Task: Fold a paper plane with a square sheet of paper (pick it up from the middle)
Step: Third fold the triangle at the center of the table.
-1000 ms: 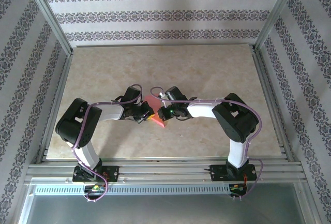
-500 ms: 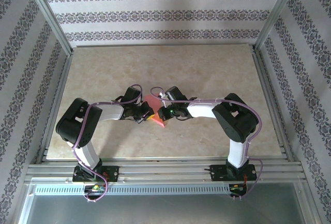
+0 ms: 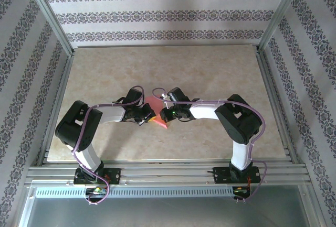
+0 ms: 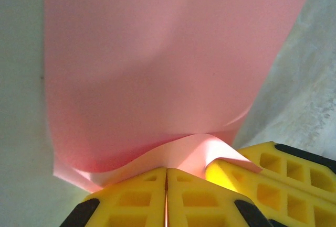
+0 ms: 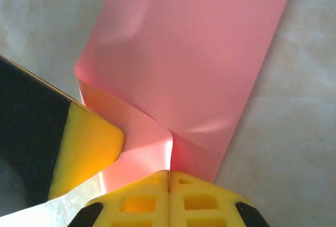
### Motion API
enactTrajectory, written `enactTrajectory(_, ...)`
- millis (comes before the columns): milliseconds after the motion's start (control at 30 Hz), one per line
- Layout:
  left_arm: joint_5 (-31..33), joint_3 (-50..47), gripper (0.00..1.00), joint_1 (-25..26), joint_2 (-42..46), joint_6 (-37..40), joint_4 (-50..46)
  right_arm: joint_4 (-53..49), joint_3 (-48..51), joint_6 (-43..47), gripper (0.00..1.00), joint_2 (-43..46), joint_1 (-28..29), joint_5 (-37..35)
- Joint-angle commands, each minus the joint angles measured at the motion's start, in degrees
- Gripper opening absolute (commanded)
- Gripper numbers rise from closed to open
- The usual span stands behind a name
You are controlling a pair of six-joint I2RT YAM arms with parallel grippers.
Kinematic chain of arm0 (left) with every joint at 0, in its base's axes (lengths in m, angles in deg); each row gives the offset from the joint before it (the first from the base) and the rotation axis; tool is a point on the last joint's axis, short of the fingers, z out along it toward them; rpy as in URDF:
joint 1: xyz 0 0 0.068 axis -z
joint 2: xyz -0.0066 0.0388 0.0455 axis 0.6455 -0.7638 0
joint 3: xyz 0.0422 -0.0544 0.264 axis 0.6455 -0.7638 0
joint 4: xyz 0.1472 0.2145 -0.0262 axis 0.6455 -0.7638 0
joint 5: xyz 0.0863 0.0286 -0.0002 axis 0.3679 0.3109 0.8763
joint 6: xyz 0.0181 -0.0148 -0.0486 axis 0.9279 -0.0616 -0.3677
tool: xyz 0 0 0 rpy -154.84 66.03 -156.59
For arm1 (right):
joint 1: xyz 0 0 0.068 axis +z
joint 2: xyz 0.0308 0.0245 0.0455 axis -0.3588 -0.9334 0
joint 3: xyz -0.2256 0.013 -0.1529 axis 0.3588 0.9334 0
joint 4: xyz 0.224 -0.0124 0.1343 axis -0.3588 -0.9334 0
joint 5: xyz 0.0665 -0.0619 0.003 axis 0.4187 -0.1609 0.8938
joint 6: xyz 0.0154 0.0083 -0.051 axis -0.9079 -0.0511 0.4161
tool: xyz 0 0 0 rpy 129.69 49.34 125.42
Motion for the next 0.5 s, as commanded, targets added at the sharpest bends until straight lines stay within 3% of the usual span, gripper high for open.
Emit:
enactTrajectory(0, 2.8, 0.99, 0.1, 0.5, 1.44, 0.98, -6.04, -4.55, 0.07, 0.35, 0.07, -2.45, -0.32, -2.14)
enactTrajectory(300, 2.77, 1.42, 0.08, 0.49, -0.17, 2.03, -7.05, -4.55, -0.28, 0.0, 0.09, -2.17, -0.26, -2.0)
enactTrajectory(467, 3.91, 1.79, 0.08, 0.48, -0.35, 2.5, -9.17, -4.68, -1.02, -2.13, 0.19, -0.13, -0.8, -0.27)
